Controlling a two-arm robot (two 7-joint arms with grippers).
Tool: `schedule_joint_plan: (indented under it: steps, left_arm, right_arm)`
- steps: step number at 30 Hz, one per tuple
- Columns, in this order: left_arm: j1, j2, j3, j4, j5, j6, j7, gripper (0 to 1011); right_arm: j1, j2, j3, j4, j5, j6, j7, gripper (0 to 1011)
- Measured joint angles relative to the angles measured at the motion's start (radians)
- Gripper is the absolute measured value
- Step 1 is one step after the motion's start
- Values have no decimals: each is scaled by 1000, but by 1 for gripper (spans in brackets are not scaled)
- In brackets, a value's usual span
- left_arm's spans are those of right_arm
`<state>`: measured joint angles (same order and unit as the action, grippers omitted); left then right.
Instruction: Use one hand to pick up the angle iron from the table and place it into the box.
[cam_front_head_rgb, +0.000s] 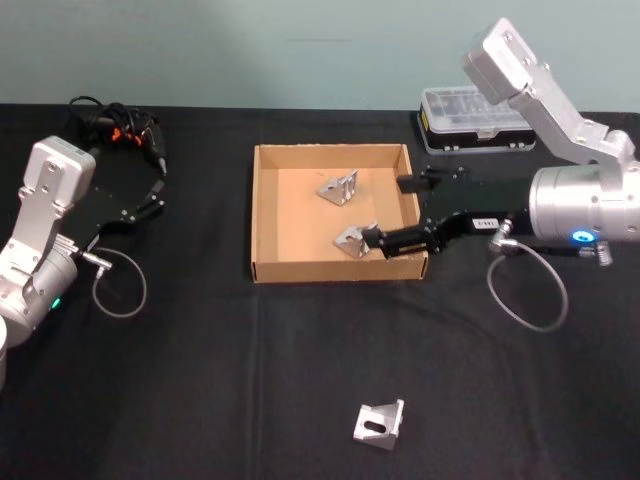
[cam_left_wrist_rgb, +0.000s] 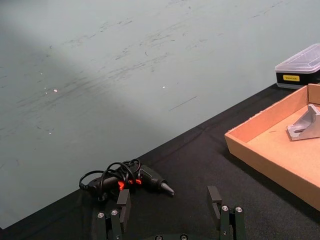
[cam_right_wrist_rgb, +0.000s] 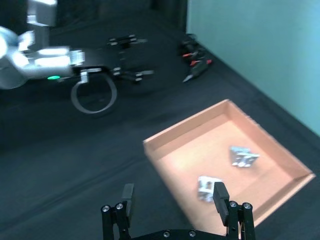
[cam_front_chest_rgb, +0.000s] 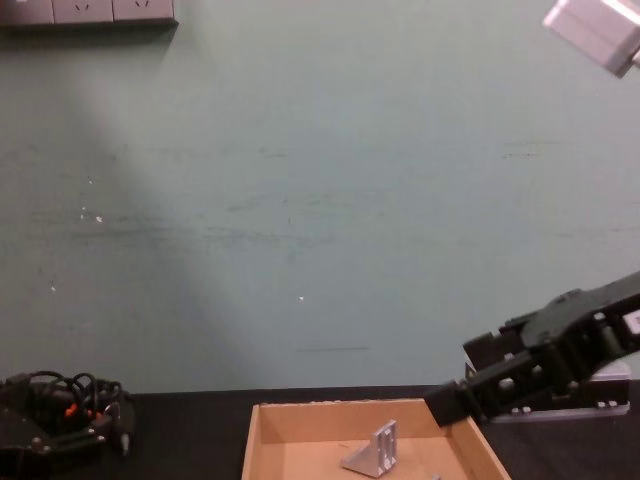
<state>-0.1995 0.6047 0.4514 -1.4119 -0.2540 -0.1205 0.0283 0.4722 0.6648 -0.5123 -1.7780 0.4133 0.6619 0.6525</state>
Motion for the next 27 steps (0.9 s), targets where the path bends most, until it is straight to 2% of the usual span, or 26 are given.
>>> schedule_joint_plan:
  steps: [4, 8, 14, 19, 27]
  left_arm:
    - [0, 0, 0, 0, 0, 0, 0, 1000]
    - [0, 0, 0, 0, 0, 0, 0, 1000]
    - [0, 0, 0, 0, 0, 0, 0, 1000]
    - [0, 0, 0, 0, 0, 0, 0, 1000]
    - [0, 0, 0, 0, 0, 0, 0, 1000]
  right_arm:
    - [-15, 50, -6, -60, 32, 37, 38, 1000]
    - [-19, 81, -23, -96, 47, 58, 66, 1000]
    - [-25, 135, -68, -147, 68, 97, 110, 1000]
    - [-23, 157, -116, -167, 67, 115, 128, 1000]
    - [-2, 176, -171, -179, 58, 136, 143, 1000]
